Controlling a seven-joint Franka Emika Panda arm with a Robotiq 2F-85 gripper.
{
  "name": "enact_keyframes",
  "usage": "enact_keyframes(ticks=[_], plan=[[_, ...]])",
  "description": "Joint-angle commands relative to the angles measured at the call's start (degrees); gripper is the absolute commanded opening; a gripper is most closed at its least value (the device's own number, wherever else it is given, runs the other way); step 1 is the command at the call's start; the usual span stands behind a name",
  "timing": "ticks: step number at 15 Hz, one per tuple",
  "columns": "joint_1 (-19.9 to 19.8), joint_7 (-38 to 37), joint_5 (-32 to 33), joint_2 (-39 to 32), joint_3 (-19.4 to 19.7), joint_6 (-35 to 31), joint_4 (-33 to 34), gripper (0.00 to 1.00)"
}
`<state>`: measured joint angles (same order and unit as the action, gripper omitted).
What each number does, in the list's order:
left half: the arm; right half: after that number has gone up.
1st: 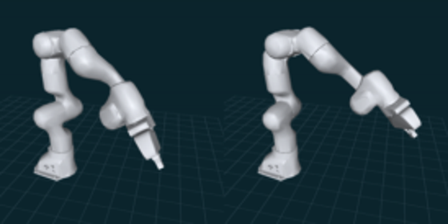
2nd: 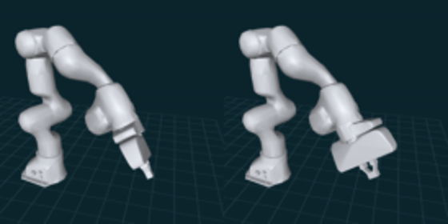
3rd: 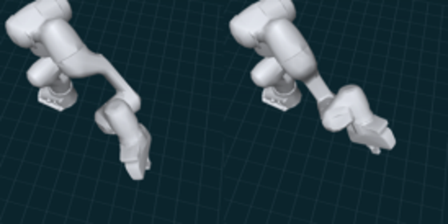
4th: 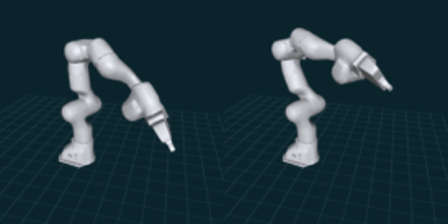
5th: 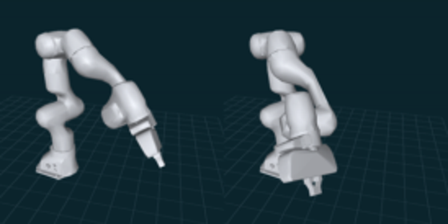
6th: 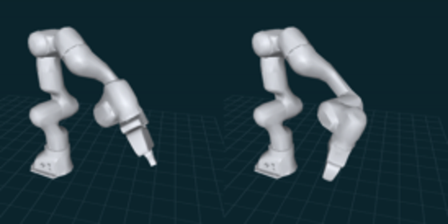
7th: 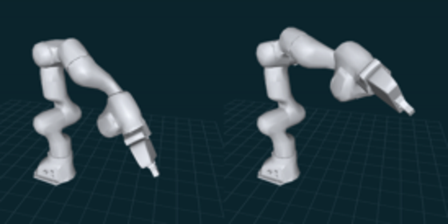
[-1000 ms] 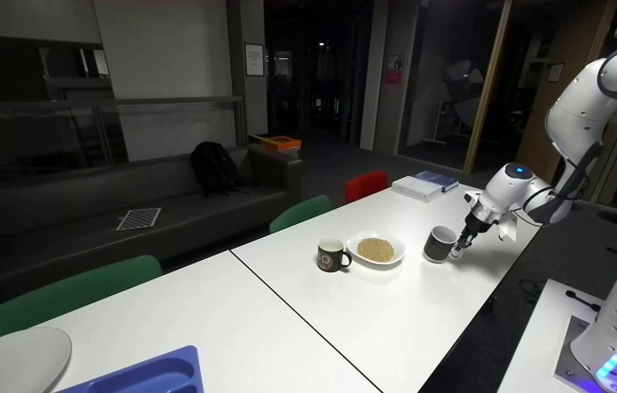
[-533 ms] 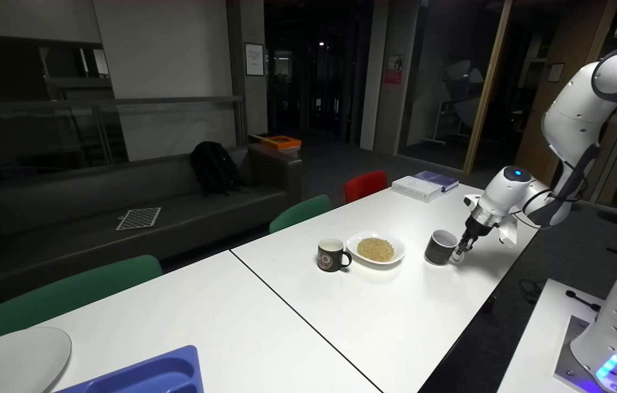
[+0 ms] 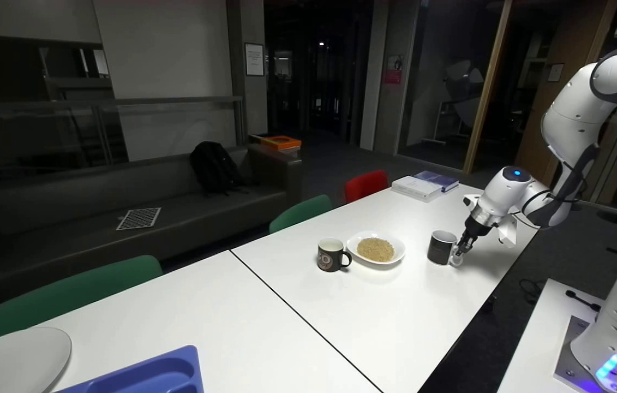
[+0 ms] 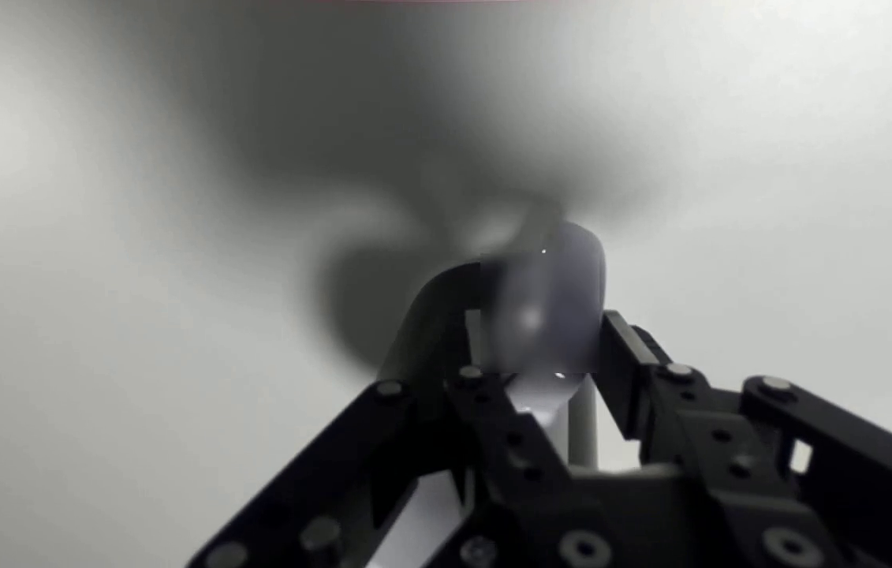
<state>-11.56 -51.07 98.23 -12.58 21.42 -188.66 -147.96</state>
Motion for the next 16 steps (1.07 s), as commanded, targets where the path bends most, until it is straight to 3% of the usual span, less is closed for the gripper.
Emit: enact_keyframes(ticks=[1, 5, 16], plan=[[0.4, 3.8, -1.7, 1.1, 1.1, -1.7, -0.7, 0.73], [0.7, 3.6, -1.7, 1.6, 1.3, -1.4, -1.2, 0.99], [0.7, 2.7, -1.6, 6.2, 2.0, -0.2, -3.4, 1.0]])
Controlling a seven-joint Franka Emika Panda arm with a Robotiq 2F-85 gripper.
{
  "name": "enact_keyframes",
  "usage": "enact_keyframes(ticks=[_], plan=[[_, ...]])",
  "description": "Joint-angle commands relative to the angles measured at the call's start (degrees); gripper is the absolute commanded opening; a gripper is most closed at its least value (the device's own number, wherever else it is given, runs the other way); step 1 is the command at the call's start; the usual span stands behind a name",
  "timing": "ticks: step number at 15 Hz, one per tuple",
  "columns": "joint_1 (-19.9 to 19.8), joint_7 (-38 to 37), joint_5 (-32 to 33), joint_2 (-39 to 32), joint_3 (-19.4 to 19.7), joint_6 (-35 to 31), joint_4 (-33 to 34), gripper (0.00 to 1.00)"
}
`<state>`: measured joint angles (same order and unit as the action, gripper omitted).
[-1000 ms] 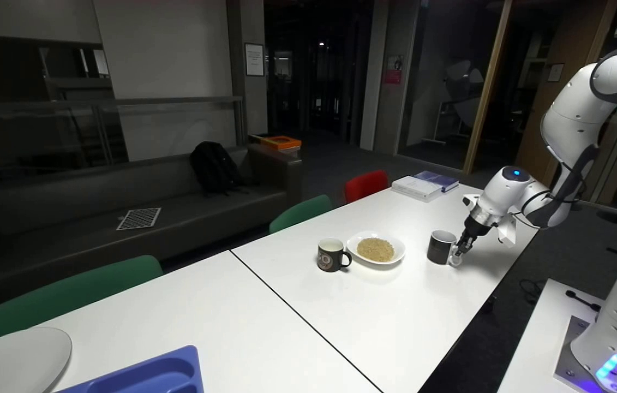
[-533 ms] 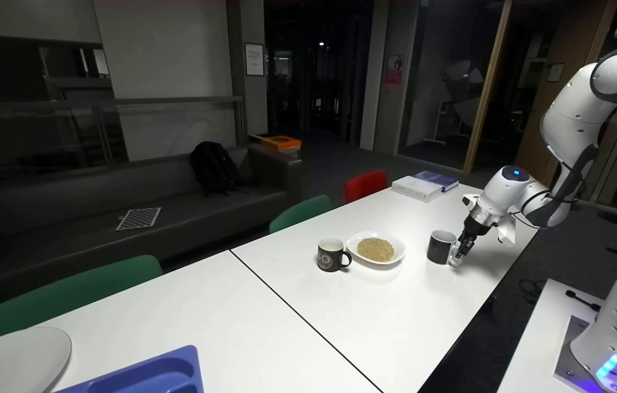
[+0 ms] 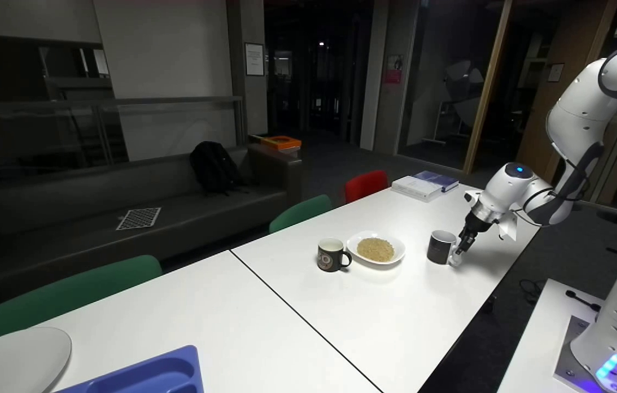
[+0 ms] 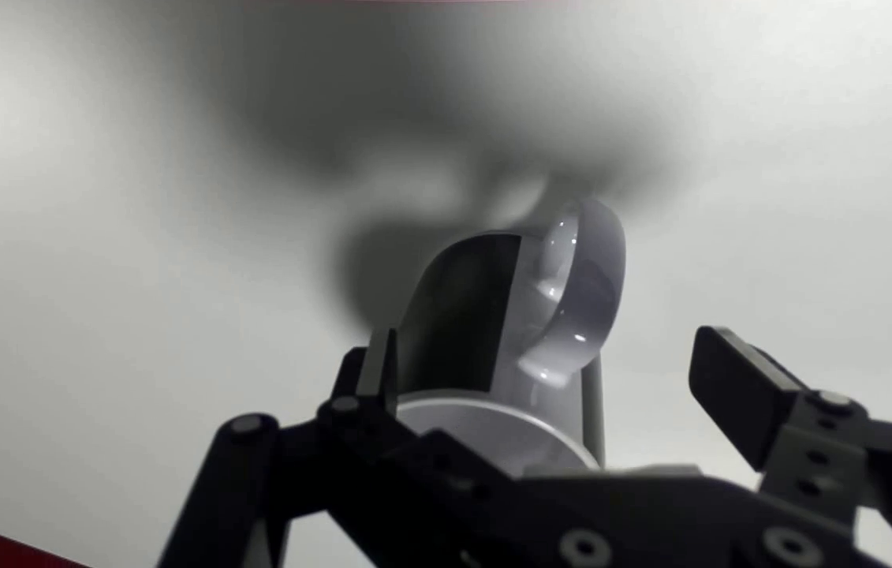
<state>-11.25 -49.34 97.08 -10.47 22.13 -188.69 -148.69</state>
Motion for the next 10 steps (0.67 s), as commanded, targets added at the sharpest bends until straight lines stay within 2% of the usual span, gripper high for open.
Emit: enact_keyframes(ticks=[1, 2, 10], plan=[[0.3, 0.7, -0.6, 4.7, 1.3, -0.3, -2.7, 1.0], [0.0, 0.0, 0.0, 1.0, 0.2, 0.0, -0.2, 1.0], [0.0, -0.1, 0.0, 2.4, 0.3, 0.0, -0.8, 1.0]])
